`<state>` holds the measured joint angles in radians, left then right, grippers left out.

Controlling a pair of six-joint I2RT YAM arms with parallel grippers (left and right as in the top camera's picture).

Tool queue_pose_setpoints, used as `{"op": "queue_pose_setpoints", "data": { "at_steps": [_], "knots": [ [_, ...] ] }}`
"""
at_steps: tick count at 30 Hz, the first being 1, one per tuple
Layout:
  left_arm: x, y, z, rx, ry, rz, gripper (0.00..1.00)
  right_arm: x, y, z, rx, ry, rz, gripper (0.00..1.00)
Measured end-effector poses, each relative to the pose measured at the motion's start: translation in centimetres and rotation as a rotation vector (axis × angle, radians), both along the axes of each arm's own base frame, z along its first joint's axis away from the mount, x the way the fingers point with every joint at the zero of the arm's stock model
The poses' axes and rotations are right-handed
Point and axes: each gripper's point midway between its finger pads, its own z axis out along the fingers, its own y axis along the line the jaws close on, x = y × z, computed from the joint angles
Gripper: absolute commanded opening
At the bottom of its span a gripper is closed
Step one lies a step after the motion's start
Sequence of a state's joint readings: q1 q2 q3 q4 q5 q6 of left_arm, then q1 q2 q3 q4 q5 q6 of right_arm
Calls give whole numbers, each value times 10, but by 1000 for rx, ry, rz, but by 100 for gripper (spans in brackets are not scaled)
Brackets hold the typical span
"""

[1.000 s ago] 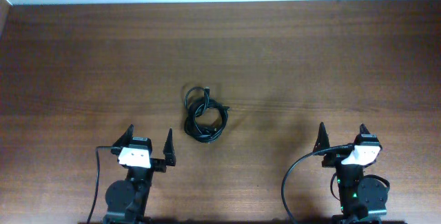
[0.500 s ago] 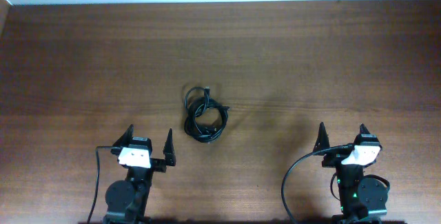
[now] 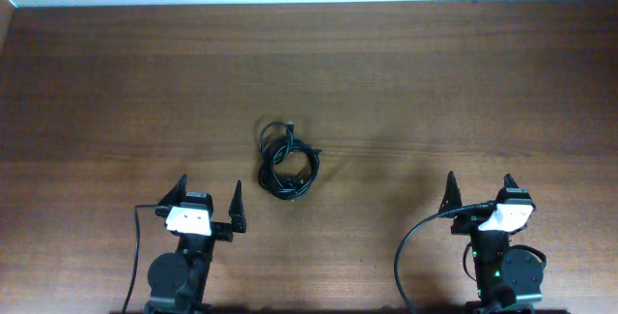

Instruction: Untangle cables

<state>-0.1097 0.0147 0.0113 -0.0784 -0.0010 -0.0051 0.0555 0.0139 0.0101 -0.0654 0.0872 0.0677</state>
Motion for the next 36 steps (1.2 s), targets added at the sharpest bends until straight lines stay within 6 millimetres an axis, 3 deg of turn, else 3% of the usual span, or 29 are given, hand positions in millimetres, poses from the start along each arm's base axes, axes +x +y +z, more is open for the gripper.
{"op": "queue_pose_setpoints", "data": {
  "at_steps": [27, 36],
  "knots": [
    [-1, -2, 1, -1, 1, -13, 99, 0, 0, 0, 0, 0, 0, 99],
    [-15, -2, 12, 10, 117, -20, 99, 0, 0, 0, -1, 0, 0, 99]
  ]
}}
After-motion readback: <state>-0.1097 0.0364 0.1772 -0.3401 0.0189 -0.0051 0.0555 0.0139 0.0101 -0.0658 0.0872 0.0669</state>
